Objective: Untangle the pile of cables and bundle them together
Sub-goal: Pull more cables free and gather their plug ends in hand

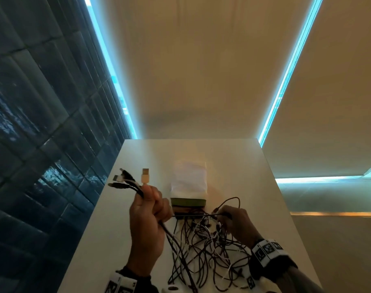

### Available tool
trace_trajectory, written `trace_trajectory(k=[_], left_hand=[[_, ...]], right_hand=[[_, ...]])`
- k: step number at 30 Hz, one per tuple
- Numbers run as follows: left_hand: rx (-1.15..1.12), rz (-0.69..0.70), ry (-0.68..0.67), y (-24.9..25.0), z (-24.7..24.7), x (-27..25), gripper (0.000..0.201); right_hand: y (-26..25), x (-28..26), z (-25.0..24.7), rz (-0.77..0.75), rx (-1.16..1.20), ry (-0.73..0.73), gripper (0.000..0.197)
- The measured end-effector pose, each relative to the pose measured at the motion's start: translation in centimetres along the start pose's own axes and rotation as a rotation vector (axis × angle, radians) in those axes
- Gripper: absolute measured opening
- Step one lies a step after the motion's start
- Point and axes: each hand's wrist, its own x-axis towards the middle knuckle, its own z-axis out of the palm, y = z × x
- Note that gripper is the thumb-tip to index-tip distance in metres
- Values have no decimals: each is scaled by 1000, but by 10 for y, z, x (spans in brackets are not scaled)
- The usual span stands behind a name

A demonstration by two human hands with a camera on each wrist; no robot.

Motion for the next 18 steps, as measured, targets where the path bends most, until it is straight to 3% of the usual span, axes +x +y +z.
trace_trajectory(k=[8,13,18], left_hand=[[-34,62,-36,26,-12,-3,39],[135,17,-46,13,-14,0,38],[279,-25,-31,-4,-4,0,40]], right_hand=[[15,7,-5,265,231,133,25],[-21,18,-8,162,166,272,32],[-66,29,-23,95,284,417,28]])
